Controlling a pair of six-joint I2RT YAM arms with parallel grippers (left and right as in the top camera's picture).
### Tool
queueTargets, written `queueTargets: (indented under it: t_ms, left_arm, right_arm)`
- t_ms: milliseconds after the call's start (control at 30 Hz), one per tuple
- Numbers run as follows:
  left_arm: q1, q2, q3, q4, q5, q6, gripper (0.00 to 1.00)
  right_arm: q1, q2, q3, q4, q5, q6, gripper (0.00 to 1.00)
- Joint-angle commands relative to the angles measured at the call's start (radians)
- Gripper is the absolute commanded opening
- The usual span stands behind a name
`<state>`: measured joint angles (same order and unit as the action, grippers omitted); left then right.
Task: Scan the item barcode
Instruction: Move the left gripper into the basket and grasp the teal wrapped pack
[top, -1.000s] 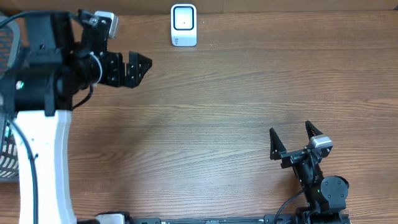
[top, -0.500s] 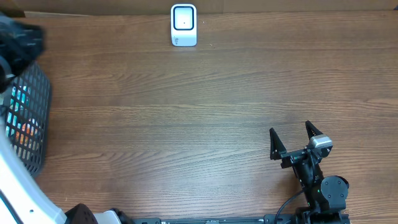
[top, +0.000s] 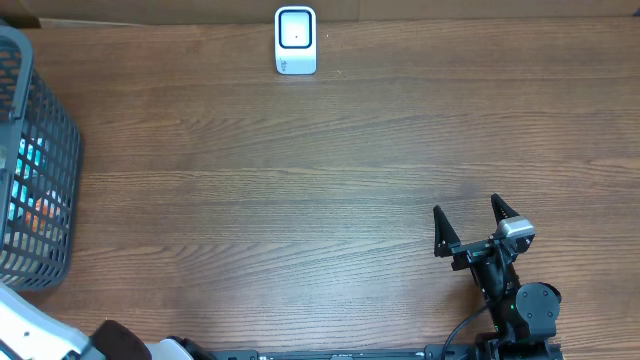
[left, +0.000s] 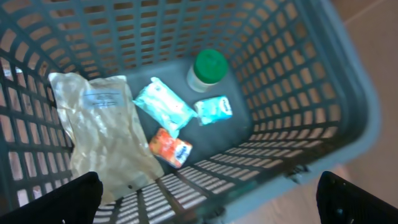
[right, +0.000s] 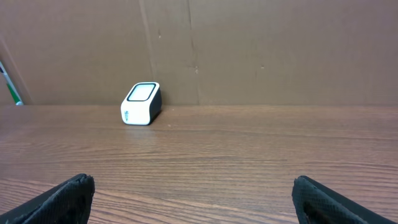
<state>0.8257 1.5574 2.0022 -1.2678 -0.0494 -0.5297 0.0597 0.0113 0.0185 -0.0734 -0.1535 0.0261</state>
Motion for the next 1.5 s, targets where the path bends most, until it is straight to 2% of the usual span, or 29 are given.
queueTargets:
  t_ms: [0,233,400,533,667,733,767,967,1133,1467]
  left_arm:
    - [0.001,0.078,0.014,-0.016,-0.053,0.062,0.99]
    - [0.02,0.198,0.014,-0.09,-0.138,0.061,0.96]
    - [0.065,0.293,0.014,-0.101,-0.137,0.09,0.96]
    - [0.071,0.362,0.014,-0.058,-0.131,0.183,0.96]
    - [0.061,0.419,0.014,0.018,-0.03,0.306,0.93]
    - [0.058,0.448,0.014,0.047,0.023,0.357,0.79]
    - [0.057,0.459,0.014,0.059,0.035,0.373,0.77]
    - [0.049,0.533,0.014,0.132,0.047,0.452,0.8]
    - [0.049,0.605,0.014,0.14,0.049,0.559,0.77]
    - [0.042,0.735,0.014,0.193,0.05,0.606,0.74]
  right_arm:
    - [0.002,-0.008,-0.01,0.004,-0.005,0.004,1.0]
    - [0.002,-0.008,-0.01,0.004,-0.005,0.004,1.0]
    - [0.002,-0.008,-0.01,0.004,-0.005,0.004,1.0]
    - [0.002,-0.008,-0.01,0.004,-0.005,0.004,1.0]
    - [0.002,-0.008,-0.01,0.004,-0.005,0.004,1.0]
    - [0.002,-0.008,-0.01,0.004,-0.005,0.004,1.0]
    - [0.002,-0.008,-0.01,0.004,-0.005,0.004,1.0]
    - [0.002,-0.007,-0.01,0.004,-0.005,0.004,1.0]
    - [0.002,-0.007,-0.01,0.004,-0.005,0.004,1.0]
    - [0.002,-0.007,-0.01,0.004,-0.005,0.004,1.0]
